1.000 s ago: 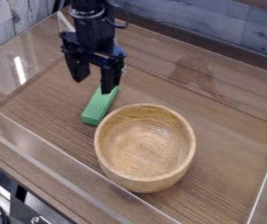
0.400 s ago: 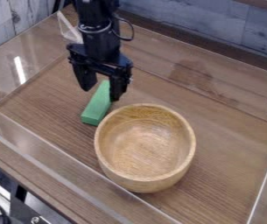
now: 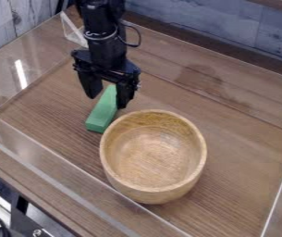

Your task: Put green stick into wooden bowl

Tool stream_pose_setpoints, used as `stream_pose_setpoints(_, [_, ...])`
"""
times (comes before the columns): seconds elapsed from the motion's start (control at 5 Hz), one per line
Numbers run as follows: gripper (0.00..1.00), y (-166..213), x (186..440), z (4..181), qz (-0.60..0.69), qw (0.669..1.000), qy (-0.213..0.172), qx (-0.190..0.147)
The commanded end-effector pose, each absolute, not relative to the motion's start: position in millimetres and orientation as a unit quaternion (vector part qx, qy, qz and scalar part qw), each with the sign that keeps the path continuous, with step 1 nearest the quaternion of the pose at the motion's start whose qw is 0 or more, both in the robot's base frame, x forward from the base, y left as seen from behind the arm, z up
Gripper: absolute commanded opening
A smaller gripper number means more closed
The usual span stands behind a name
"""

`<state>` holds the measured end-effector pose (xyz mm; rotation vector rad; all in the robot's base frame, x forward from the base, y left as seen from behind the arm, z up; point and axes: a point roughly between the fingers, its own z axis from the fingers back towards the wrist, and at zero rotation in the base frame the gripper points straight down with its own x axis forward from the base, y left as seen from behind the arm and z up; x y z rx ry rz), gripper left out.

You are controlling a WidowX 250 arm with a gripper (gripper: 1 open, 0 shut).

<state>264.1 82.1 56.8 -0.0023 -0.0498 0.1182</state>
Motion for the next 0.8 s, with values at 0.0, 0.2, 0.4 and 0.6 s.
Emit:
stream_pose_setpoints(0.0, [1.0, 90, 276, 71.3, 0.067, 0.996, -0.054, 0.004])
stream_pose_setpoints(0.2, [1.0, 94, 279, 72.0, 0.074, 0.995, -0.06, 0.003])
stream_pose_setpoints(0.4, [1.0, 99, 282, 69.5, 0.081, 0.995, -0.065, 0.005])
stream_pose_setpoints(0.6, [1.0, 103, 286, 67.8, 0.086, 0.994, -0.071, 0.004])
